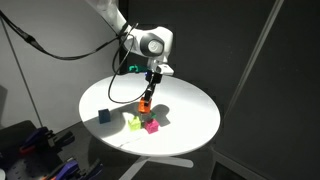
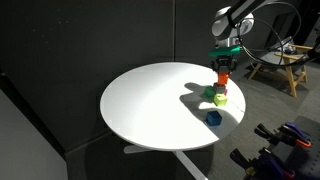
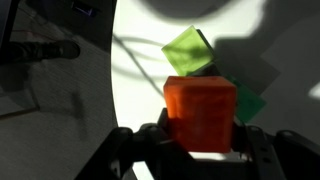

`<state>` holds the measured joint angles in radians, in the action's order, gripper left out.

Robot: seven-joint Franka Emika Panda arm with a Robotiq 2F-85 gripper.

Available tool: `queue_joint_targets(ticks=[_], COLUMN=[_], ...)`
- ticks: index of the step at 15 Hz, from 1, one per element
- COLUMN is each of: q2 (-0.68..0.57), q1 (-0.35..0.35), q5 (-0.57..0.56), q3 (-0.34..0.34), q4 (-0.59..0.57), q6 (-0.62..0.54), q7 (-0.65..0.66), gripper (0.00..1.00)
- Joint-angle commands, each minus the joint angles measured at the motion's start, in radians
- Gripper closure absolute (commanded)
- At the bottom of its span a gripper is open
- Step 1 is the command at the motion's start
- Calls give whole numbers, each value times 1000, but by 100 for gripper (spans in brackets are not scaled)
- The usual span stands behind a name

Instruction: Put the orange block on the grey block

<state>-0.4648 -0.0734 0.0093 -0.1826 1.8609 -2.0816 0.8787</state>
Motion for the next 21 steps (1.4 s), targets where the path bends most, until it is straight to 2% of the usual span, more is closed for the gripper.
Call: queue_joint_targets(ticks=[1, 13, 14, 15, 17, 20, 21], q2=[-5, -7, -7, -8, -8, -8, -8], q1=[8, 19, 19, 19, 20, 20, 20], q5=[-14, -16, -17, -18, -19, -19, -18], q3=[-8, -6, -6, -6, -6, -6, -6], q4=[-11, -9, -9, -9, -9, -8, -8], q6=[0, 0, 0, 1, 2, 2, 3], q7=[-8, -9, -9, -10, -10, -11, -12], gripper=[72, 72, 56, 22, 21, 1, 0])
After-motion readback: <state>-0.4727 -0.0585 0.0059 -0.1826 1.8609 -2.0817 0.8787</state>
